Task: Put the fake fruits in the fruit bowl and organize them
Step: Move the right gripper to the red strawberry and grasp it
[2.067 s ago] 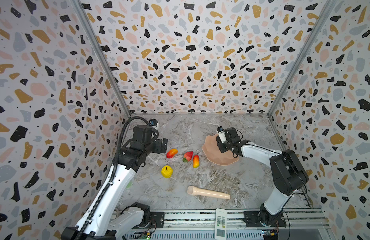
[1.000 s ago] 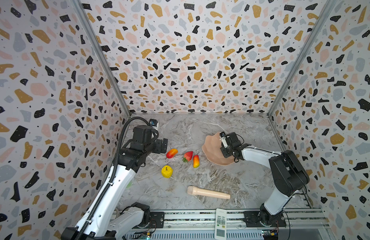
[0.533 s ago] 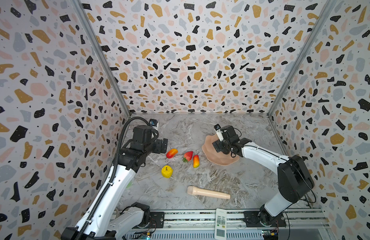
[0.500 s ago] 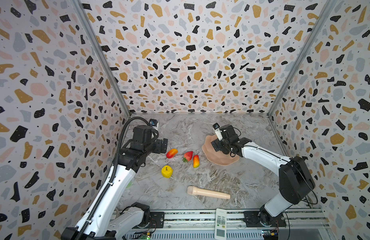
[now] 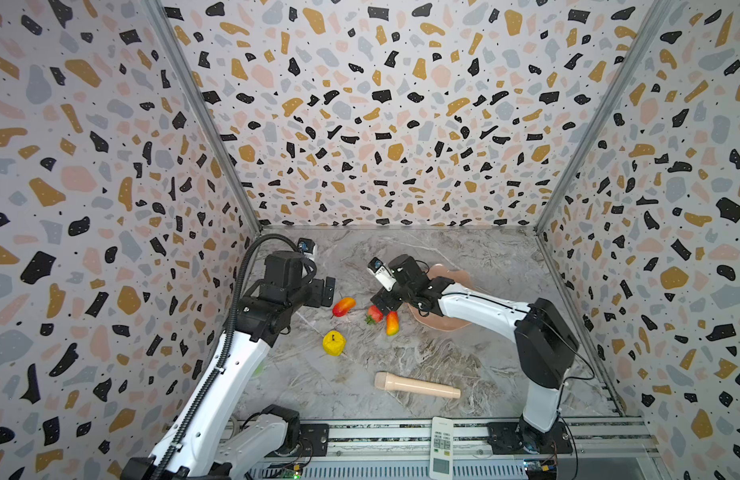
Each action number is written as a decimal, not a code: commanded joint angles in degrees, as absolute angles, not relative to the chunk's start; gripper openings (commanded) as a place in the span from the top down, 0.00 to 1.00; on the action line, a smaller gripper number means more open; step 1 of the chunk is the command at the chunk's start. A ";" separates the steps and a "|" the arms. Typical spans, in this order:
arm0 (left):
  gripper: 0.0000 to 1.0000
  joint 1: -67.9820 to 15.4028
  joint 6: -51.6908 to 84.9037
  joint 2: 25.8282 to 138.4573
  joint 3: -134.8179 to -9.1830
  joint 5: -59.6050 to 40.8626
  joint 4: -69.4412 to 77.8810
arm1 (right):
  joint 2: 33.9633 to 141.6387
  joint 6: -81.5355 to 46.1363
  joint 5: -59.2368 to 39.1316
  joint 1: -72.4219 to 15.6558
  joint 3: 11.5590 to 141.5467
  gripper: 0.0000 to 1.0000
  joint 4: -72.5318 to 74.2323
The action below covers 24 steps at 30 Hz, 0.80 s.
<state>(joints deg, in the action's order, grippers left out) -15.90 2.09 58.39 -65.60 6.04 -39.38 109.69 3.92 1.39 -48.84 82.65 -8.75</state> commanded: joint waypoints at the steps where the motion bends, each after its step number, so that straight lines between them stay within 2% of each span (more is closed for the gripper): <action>1: 0.00 -15.99 1.28 57.56 -65.99 6.06 -39.34 | 112.63 -3.17 4.17 -50.77 88.84 0.01 -11.71; 12: 0.00 -15.99 1.28 57.13 -64.72 6.02 -38.76 | 119.25 -13.20 13.88 -54.45 92.77 0.01 -17.19; 24: 0.01 -15.97 1.34 56.71 -63.80 5.80 -38.33 | 123.17 -15.27 21.12 -56.90 93.61 0.00 -20.20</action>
